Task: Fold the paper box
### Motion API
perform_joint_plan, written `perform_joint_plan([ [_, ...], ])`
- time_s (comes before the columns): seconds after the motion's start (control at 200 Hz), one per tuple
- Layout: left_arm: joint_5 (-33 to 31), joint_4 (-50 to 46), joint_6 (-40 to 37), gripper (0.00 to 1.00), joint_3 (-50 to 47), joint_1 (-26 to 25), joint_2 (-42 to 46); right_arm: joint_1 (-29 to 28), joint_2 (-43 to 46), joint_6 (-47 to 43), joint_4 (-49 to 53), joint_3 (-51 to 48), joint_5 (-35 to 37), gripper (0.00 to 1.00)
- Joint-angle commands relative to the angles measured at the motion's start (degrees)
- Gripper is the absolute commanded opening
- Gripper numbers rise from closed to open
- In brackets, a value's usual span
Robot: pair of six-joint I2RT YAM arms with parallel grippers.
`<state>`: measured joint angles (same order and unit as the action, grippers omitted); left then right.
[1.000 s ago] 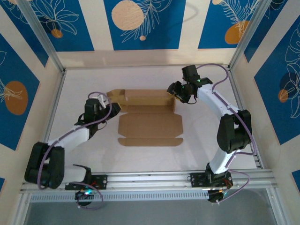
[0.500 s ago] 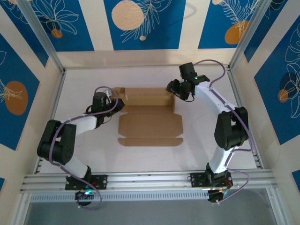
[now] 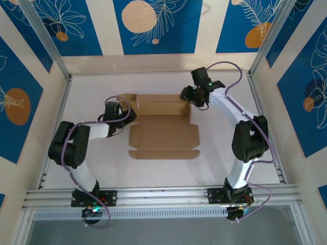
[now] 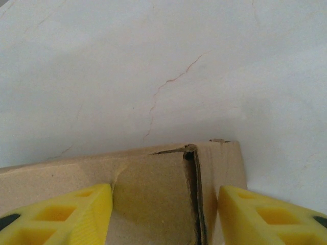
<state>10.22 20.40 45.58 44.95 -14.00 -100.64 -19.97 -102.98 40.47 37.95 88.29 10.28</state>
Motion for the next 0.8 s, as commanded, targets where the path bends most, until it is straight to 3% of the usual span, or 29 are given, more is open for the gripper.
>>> perform_joint_plan([
  [0.0, 1.27, 3.42, 2.58, 0.55, 1.24, 0.24, -2.35, -1.19, -2.24, -1.7, 5.94, -0.45, 1.38, 0.58],
  [0.51, 12.08, 17.57, 10.8, 0.54, 0.3, -0.94, -5.8, -1.94, -2.06, -1.18, 5.72, -0.76, 0.79, 0.58],
  [0.79, 13.78, 22.19, 14.78, 0.53, -0.48, -4.5, -8.1, -1.93, -2.45, -0.3, 5.37, -0.72, 0.25, 0.58],
])
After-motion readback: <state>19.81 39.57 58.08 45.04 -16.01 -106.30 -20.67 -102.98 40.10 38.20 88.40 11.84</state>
